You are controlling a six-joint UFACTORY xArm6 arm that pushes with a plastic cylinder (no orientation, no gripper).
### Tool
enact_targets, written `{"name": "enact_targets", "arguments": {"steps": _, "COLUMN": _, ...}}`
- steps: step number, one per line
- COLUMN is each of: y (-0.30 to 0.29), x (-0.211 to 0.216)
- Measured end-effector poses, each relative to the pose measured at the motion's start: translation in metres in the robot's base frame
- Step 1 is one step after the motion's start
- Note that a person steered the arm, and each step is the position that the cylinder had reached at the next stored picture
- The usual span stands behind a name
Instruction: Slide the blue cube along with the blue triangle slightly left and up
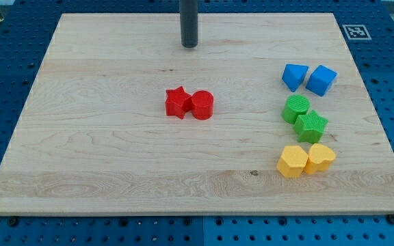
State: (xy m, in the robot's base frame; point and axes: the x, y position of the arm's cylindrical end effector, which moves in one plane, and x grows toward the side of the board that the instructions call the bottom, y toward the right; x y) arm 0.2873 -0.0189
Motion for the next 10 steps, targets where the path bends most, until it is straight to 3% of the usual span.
{"name": "enact_targets", "arguments": {"steps": 4, "y": 0.007, "x": 0.000}}
{"name": "enact_targets", "arguments": {"steps": 5, "y": 0.033, "x": -0.005}}
{"name": "enact_targets", "arguments": {"steps": 7, "y": 0.210, "x": 0.024}}
{"name": "enact_targets", "arguments": {"steps": 9, "y": 0.234, "x": 0.042}}
{"name": "enact_targets", "arguments": {"steps": 10, "y": 0.316, "x": 0.052}}
